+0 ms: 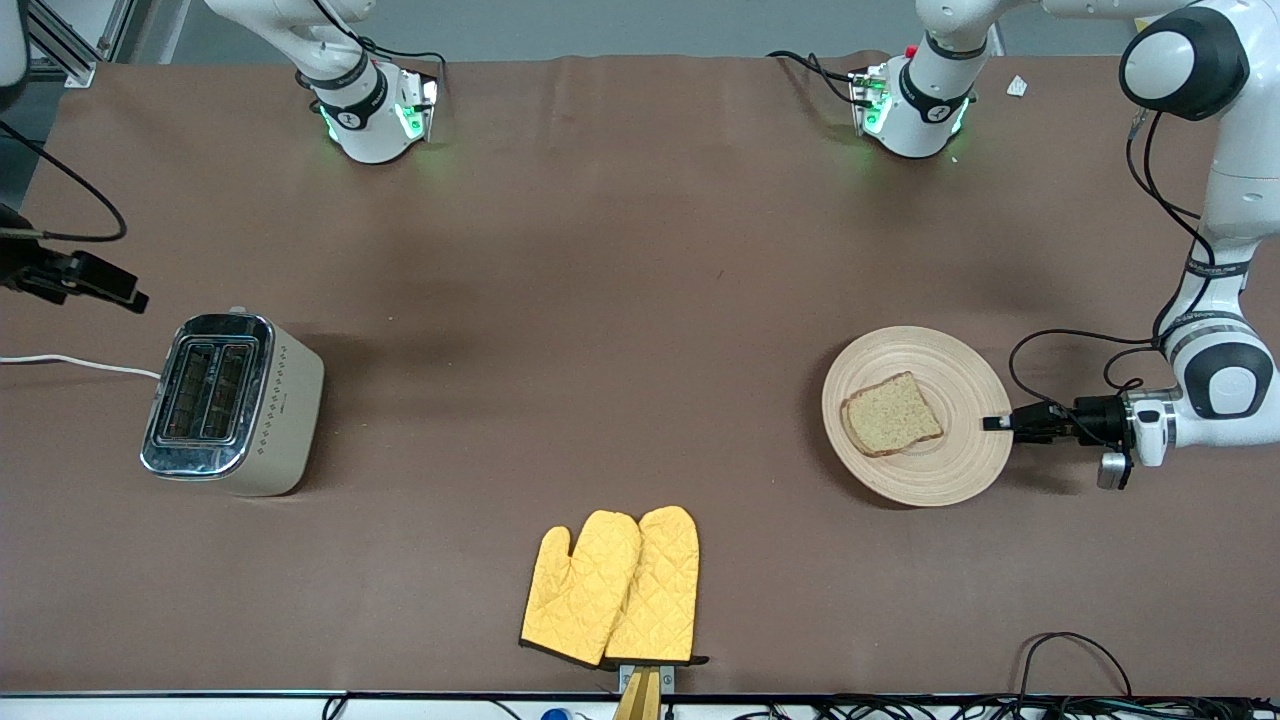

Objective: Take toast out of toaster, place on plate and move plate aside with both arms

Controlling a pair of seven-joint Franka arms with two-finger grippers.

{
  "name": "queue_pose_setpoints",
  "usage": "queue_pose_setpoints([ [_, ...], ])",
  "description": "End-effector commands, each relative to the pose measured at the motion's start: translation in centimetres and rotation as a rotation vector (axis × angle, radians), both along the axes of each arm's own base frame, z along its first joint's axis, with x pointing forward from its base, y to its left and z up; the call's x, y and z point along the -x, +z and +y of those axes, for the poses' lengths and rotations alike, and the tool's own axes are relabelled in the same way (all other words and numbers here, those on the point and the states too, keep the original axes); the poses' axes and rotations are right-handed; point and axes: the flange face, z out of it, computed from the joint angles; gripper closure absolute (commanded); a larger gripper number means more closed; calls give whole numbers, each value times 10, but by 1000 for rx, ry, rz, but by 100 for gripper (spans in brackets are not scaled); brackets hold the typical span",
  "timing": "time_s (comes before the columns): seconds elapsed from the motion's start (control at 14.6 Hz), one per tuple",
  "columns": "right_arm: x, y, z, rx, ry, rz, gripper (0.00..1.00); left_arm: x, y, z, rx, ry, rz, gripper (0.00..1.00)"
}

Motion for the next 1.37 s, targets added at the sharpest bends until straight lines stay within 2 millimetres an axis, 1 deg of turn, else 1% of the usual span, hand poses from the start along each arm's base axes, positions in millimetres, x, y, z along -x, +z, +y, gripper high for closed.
queue_pose_setpoints([
  [0.0,14,12,-5,9,-7,21,0,-4,14,2,11,-19,-2,3],
  [0.07,14,16,-4,10,-7,18,0,-7,22,7,-21,-27,-1,0],
  [0.14,14,17,-3,11,-2,16,0,-15,38,15,-98,-65,-5,0],
  [0.21,13,21,0,20,4,8,0,-23,58,17,-179,-103,0,0],
  [0.34,13,24,4,47,16,8,0,-37,113,5,-326,-151,10,0],
  [0.41,16,25,6,49,18,11,0,-45,150,-12,-414,-178,7,0],
  [0.48,17,26,4,49,13,14,0,-50,191,-32,-519,-188,8,0],
  [0.62,17,24,3,48,12,17,0,-55,261,-79,-694,-177,5,0],
  [0.68,17,24,5,48,13,19,0,-53,294,-104,-750,-170,-8,0],
  [0.82,16,24,14,49,30,18,0,-39,344,-151,-861,-160,31,0],
  [0.89,16,23,15,48,33,21,0,-30,375,-181,-929,-142,20,0],
  [1.03,14,22,15,48,35,20,0,-7,417,-231,-1035,-140,16,0],
  [1.1,13,22,17,49,38,14,0,8,436,-251,-1073,-123,38,0],
  [1.16,13,21,18,49,41,17,0,22,457,-265,-1091,-102,37,0],
  [1.23,14,19,18,48,41,23,0,36,478,-274,-1102,-89,16,0],
  [1.3,13,18,18,48,41,23,0,47,490,-277,-1113,-76,-6,0],
])
